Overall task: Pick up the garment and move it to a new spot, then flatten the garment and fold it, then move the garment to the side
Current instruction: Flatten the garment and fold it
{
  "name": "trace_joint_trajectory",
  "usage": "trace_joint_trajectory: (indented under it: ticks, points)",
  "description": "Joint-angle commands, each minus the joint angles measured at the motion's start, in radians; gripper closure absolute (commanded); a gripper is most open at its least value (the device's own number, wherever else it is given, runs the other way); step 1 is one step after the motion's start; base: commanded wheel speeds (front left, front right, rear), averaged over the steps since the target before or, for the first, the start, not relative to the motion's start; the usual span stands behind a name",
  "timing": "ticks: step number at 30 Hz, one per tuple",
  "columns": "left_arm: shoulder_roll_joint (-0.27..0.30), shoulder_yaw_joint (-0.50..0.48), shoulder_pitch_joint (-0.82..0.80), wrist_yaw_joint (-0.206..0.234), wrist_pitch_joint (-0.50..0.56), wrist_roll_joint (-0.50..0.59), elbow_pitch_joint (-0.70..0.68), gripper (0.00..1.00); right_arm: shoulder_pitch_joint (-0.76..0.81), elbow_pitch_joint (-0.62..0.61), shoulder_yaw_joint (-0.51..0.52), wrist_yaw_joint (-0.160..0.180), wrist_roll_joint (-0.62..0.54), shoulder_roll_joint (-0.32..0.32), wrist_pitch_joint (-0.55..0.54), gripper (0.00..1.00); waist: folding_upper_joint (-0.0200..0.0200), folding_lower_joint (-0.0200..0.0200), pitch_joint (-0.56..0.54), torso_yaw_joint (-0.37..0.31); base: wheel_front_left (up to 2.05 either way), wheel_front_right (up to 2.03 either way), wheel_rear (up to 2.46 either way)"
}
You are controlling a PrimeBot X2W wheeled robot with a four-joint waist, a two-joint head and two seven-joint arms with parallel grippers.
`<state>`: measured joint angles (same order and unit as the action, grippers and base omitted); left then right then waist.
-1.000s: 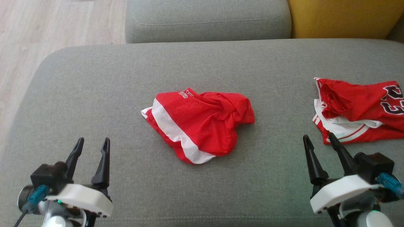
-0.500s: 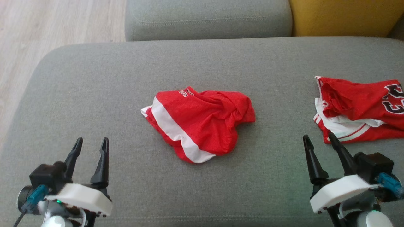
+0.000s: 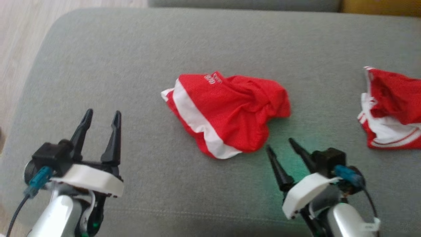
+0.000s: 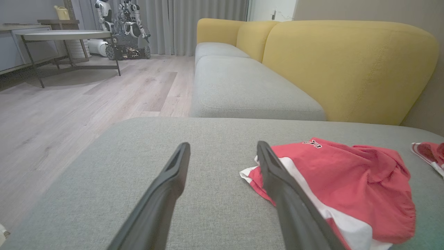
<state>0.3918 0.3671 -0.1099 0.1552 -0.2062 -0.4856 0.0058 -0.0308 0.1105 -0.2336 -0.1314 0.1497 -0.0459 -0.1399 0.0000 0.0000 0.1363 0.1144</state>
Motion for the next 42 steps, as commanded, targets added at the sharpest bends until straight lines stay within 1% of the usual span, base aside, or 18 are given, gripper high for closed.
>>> trace_joint_trajectory:
  ticks: [1, 7, 12, 13, 14, 15, 18, 23, 24, 25, 31, 34, 35, 38, 42]
  points:
    - [0.013, -0.039, -0.062, -0.012, -0.015, 0.004, -0.015, 0.0, -0.056, 0.011, -0.042, 0.001, 0.014, -0.004, 0.018, 0.0, 0.0, 0.0, 0.047, 0.047, 0.0, 0.0, 0.0]
    - [-0.016, -0.032, -0.115, -0.038, -0.037, 0.008, 0.031, 0.0, -0.152, 0.202, -0.089, 0.001, 0.057, -0.004, 0.07, 0.0, 0.0, 0.0, 0.093, 0.089, 0.0, 0.0, 0.0]
    - [-0.03, -0.035, -0.133, -0.047, -0.047, 0.013, 0.06, 0.0, -0.21, 0.289, -0.124, 0.001, 0.103, -0.004, 0.11, 0.0, 0.0, 0.0, 0.104, 0.092, 0.0, 0.0, 0.0]
    - [-0.032, -0.036, -0.134, -0.048, -0.048, 0.015, 0.063, 0.0, -0.215, 0.294, -0.128, 0.001, 0.107, -0.004, 0.117, 0.54, 0.0, 0.0, 0.103, 0.09, 0.0, 0.0, 0.0]
    - [-0.034, -0.037, -0.135, -0.049, -0.049, 0.016, 0.066, 0.0, -0.217, 0.294, -0.132, 0.001, 0.11, -0.004, 0.125, 0.87, 0.0, 0.0, 0.102, 0.088, 0.0, 0.0, 0.0]
    - [-0.036, -0.038, -0.135, -0.049, -0.05, 0.018, 0.067, 0.0, -0.216, 0.291, -0.134, 0.001, 0.112, -0.004, 0.127, 1.0, 0.0, 0.0, 0.1, 0.084, 0.0, 0.0, 0.0]
    - [-0.038, -0.044, -0.131, -0.051, -0.052, 0.021, 0.068, 0.0, -0.197, 0.248, -0.127, 0.001, 0.099, -0.004, 0.127, 1.0, 0.0, 0.0, 0.094, 0.066, 0.0, 0.0, 0.0]
    - [-0.037, -0.055, -0.118, -0.05, -0.054, 0.025, 0.063, 0.0, -0.131, 0.108, -0.088, 0.001, 0.076, -0.004, 0.077, 1.0, 0.0, 0.0, 0.082, 0.024, 0.0, 0.0, 0.0]
    - [-0.037, -0.055, -0.118, -0.05, -0.054, 0.025, 0.063, 0.0, -0.131, 0.108, -0.088, 0.001, 0.076, -0.004, 0.077, 1.0, 0.0, 0.0, 0.082, 0.024, 0.0, 0.0, 0.0]
    - [-0.037, -0.057, -0.116, -0.05, -0.054, 0.026, 0.062, 0.0, -0.116, 0.075, -0.075, 0.001, 0.072, -0.004, 0.064, 1.0, 0.0, 0.0, 0.08, 0.016, 0.0, 0.0, 0.0]
    - [-0.037, -0.068, -0.11, -0.048, -0.055, 0.028, 0.057, 0.0, -0.023, -0.115, 0.02, 0.001, 0.041, -0.004, -0.034, 1.0, 0.0, 0.0, 0.079, -0.024, 0.0, 0.0, 0.0]
    - [-0.04, -0.07, -0.11, -0.046, -0.055, 0.03, 0.052, 0.0, 0.008, -0.19, 0.08, 0.001, 0.017, -0.004, -0.079, 1.0, 0.0, 0.0, 0.083, -0.034, 0.0, 0.0, 0.0]
    - [-0.042, -0.069, -0.111, -0.045, -0.055, 0.032, 0.049, 0.0, 0.016, -0.225, 0.117, 0.001, 0.003, -0.004, -0.105, 1.0, 0.0, 0.0, 0.086, -0.037, 0.0, 0.0, 0.0]
    - [-0.045, -0.068, -0.117, -0.047, -0.055, 0.033, 0.049, 0.0, -0.001, -0.243, 0.15, 0.001, -0.006, -0.009, -0.132, 1.0, 0.0, 0.0, 0.095, -0.036, 0.0, 0.0, 0.0]
    - [-0.051, -0.065, -0.132, -0.053, -0.055, 0.033, 0.052, 0.0, -0.074, -0.186, 0.146, 0.001, 0.013, -0.028, -0.157, 1.0, 0.0, 0.0, 0.118, -0.024, 0.0, 0.0, 0.0]
